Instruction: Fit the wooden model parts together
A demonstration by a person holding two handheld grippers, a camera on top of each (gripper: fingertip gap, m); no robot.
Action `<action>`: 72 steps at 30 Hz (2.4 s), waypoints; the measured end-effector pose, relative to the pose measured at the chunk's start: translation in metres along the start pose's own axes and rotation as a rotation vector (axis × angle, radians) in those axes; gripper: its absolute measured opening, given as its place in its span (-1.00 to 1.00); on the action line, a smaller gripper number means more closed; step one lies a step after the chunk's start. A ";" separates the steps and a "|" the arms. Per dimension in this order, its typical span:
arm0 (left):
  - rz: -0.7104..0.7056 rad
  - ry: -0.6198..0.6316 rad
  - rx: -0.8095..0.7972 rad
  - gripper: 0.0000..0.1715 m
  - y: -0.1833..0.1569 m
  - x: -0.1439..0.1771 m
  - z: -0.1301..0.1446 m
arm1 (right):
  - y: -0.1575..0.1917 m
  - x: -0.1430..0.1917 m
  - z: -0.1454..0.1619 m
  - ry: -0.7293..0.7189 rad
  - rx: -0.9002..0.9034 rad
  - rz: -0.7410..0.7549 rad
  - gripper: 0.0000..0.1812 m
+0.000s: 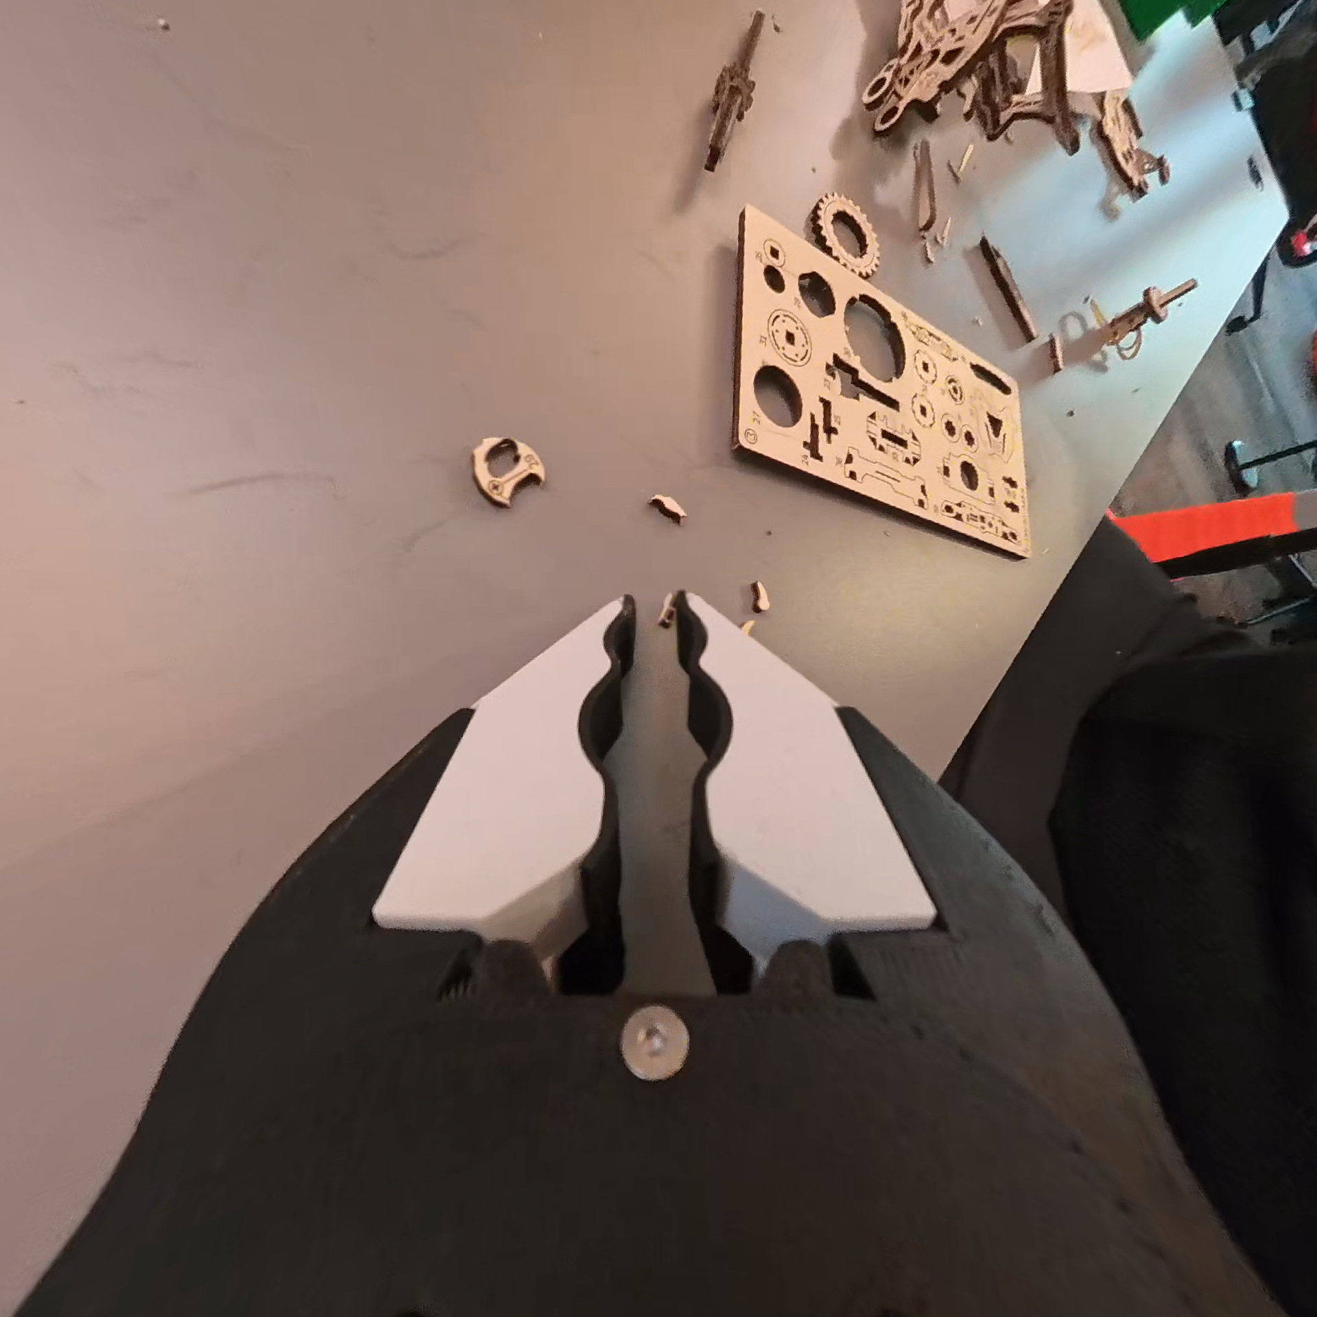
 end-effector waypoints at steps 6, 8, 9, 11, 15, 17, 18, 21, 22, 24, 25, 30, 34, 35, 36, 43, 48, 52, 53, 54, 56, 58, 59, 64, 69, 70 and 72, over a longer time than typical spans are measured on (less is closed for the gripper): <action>-0.003 -0.037 -0.065 -0.81 -0.005 0.007 -0.003 | 0.001 -0.003 0.001 0.007 0.002 -0.005 -1.00; -0.055 -0.004 -0.139 -0.81 -0.004 0.005 0.001 | 0.001 -0.003 0.001 0.006 0.001 -0.006 -1.00; -0.071 0.005 -0.169 -0.81 -0.004 0.004 0.002 | 0.001 -0.003 0.001 0.006 0.001 -0.006 -1.00; -0.126 -0.012 -0.220 -0.87 -0.002 0.002 -0.003 | 0.002 -0.003 0.001 0.007 0.002 -0.008 -1.00; -0.130 0.008 -0.219 -0.86 0.001 -0.003 -0.002 | 0.003 -0.001 0.000 0.005 0.008 -0.005 -1.00; -0.125 0.002 -0.209 -0.88 0.002 -0.003 -0.002 | 0.002 0.000 -0.001 0.002 0.007 -0.001 -1.00; -0.133 0.002 -0.209 -0.90 0.004 -0.003 -0.002 | 0.002 0.001 -0.001 0.000 0.006 -0.001 -1.00; -0.143 -0.004 -0.204 -0.93 0.007 -0.002 -0.003 | 0.002 0.000 -0.001 0.001 0.007 -0.003 -1.00; -0.144 -0.003 -0.217 -0.93 0.006 -0.003 -0.003 | 0.002 0.000 0.000 0.003 0.008 -0.004 -1.00; -0.167 -0.003 -0.252 -0.88 0.006 -0.003 -0.003 | 0.003 -0.001 0.000 0.006 0.008 -0.004 -1.00; -0.165 -0.008 -0.269 -0.84 0.004 -0.004 -0.003 | 0.002 -0.001 0.000 0.005 0.008 -0.004 -1.00; -0.197 -0.012 -0.337 -0.80 0.005 -0.003 -0.003 | 0.001 0.001 0.000 0.000 0.002 -0.001 -1.00; -0.200 -0.014 -0.331 -0.79 0.005 -0.004 -0.004 | 0.001 0.000 0.001 0.005 0.004 -0.003 -1.00; -0.201 -0.015 -0.323 -0.78 0.005 -0.005 -0.004 | 0.001 0.000 0.001 0.004 0.004 -0.004 -1.00; -0.205 -0.015 -0.313 -0.79 0.006 -0.005 -0.005 | 0.001 0.000 0.001 0.004 0.004 -0.004 -1.00; -0.245 -0.009 -0.297 -0.98 0.015 -0.003 -0.007 | 0.001 0.001 0.000 0.002 0.005 -0.002 -1.00; -0.235 -0.006 -0.330 -0.85 0.012 0.005 -0.004 | 0.001 0.003 -0.001 -0.004 0.006 0.001 -1.00; -0.230 0.002 -0.357 -0.82 0.008 0.013 0.004 | 0.002 0.001 -0.001 -0.001 0.007 -0.003 -1.00; -0.236 0.011 -0.358 -0.81 0.008 0.013 0.007 | 0.002 0.000 -0.001 0.000 0.008 -0.004 -1.00; -0.246 0.017 -0.358 -0.80 0.009 0.013 0.010 | 0.002 0.000 -0.001 0.001 0.009 -0.005 -1.00; -0.251 -0.009 -0.351 -0.80 0.009 0.016 0.009 | 0.003 0.000 -0.002 0.000 0.012 -0.004 -1.00; -0.241 -0.038 -0.336 -0.79 0.005 0.020 0.005 | 0.004 0.002 -0.003 -0.005 0.017 -0.003 -1.00; -0.241 -0.044 -0.337 -0.77 0.004 0.022 0.003 | 0.005 0.003 -0.004 -0.008 0.018 -0.002 -1.00; -0.254 -0.066 -0.397 -0.70 -0.010 0.031 -0.002 | 0.010 0.007 -0.011 -0.033 0.042 0.010 -0.98; -0.225 -0.109 -0.445 -0.67 -0.035 0.030 -0.014 | 0.014 0.008 -0.018 -0.037 0.105 0.058 -0.94; -0.223 -0.113 -0.459 -0.67 -0.039 0.028 -0.016 | 0.014 0.008 -0.018 -0.026 0.119 0.076 -0.94; -0.219 -0.126 -0.481 -0.66 -0.047 0.026 -0.022 | 0.010 0.008 -0.015 0.002 0.149 0.127 -0.92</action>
Point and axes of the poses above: each gripper's, where its closed fingertips meet, x back along the fingers, z out of its underside, y = z × x across the jaws, the point moved 1 cm from there along x, back along the fingers, and after that the axes turned 3 degrees about -z, right-handed, at the moved point
